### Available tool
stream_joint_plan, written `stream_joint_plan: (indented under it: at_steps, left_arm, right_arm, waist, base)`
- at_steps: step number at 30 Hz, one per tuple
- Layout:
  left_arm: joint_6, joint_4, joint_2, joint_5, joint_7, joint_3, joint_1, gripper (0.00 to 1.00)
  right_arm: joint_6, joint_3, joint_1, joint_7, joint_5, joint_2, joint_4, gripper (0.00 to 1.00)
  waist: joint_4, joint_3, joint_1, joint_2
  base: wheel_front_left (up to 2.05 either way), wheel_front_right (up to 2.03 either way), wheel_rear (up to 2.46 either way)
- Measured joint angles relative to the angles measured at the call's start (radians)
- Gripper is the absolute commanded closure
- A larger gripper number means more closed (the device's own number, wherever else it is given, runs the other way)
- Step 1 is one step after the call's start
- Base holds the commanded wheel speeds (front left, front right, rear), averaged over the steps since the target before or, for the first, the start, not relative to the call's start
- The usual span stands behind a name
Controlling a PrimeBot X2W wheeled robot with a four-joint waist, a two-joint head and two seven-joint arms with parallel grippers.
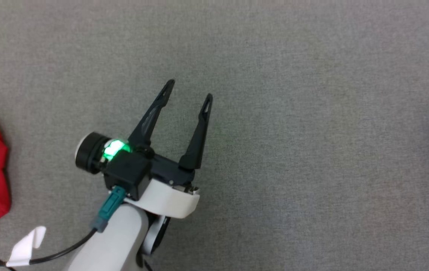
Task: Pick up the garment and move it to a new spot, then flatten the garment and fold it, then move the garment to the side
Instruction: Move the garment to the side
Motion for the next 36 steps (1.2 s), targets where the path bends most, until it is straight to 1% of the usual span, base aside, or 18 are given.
stream_joint_plan:
  at_steps: [2, 4, 9, 13, 15, 19, 22, 25, 31, 36]
  left_arm:
    - [0.004, 0.007, 0.002, -0.015, -0.006, 0.008, 0.025, 0.00]
    - [0.013, 0.012, 0.010, -0.025, -0.007, 0.021, 0.054, 0.00]
    - [0.044, 0.027, 0.038, -0.056, -0.012, 0.064, 0.146, 0.00]
    - [0.057, 0.034, 0.058, -0.086, -0.014, 0.092, 0.219, 0.00]
    - [0.069, 0.039, 0.068, -0.095, -0.015, 0.105, 0.252, 0.00]
    - [0.084, 0.054, 0.076, -0.113, -0.016, 0.126, 0.304, 0.00]
    - [0.091, 0.069, 0.072, -0.141, -0.016, 0.139, 0.332, 0.00]
    - [0.091, 0.094, 0.071, -0.150, -0.017, 0.150, 0.350, 0.00]
    - [0.085, 0.134, 0.068, -0.156, -0.020, 0.157, 0.388, 0.00]
    - [0.072, 0.155, 0.071, -0.157, -0.021, 0.144, 0.427, 0.00]
  right_arm:
    - [0.000, -0.041, 0.023, -0.023, 0.002, 0.031, -0.012, 0.00]
    - [0.000, -0.084, 0.059, -0.036, 0.010, 0.073, -0.049, 0.00]
    - [0.000, -0.115, 0.191, -0.043, 0.012, 0.212, -0.220, 0.00]
    - [0.000, -0.097, 0.295, -0.037, -0.009, 0.327, -0.385, 0.00]
    - [0.000, -0.073, 0.340, -0.005, -0.020, 0.381, -0.467, 0.00]
    - [0.000, -0.023, 0.415, 0.064, -0.030, 0.454, -0.625, 0.00]
    - [0.000, 0.021, 0.462, 0.111, -0.041, 0.489, -0.723, 0.00]
    - [0.000, 0.058, 0.494, 0.149, -0.040, 0.505, -0.799, 0.00]
    - [0.000, 0.091, 0.565, 0.207, -0.044, 0.523, -0.884, 0.00]
    - [0.000, 0.094, 0.632, 0.245, -0.053, 0.528, -0.926, 0.00]
  waist:
    - [-0.002, -0.020, 0.0000, 0.0000]
    - [-0.004, -0.044, 0.0000, 0.0000]
    - [-0.017, -0.114, -0.0001, -0.0001]
    - [-0.027, -0.174, -0.0002, -0.0001]
    - [-0.029, -0.202, -0.0002, -0.0001]
    - [-0.021, -0.254, -0.0002, -0.0001]
    - [-0.002, -0.284, -0.0002, -0.0001]
    - [0.024, -0.312, -0.0002, -0.0001]
    - [0.069, -0.384, -0.0003, -0.0001]
    - [0.087, -0.447, -0.0003, -0.0001]
  base:
    - [0.00, 0.00, 0.00]
    - [0.00, 0.00, 0.00]
    - [0.00, 0.00, 0.00]
    - [0.00, 0.00, 0.00]
    - [0.00, 0.00, 0.00]
    - [0.00, 0.00, 0.00]
    - [0.00, 0.00, 0.00]
    - [0.00, 0.00, 0.00]
    - [0.00, 0.00, 0.00]
    - [0.00, 0.00, 0.00]
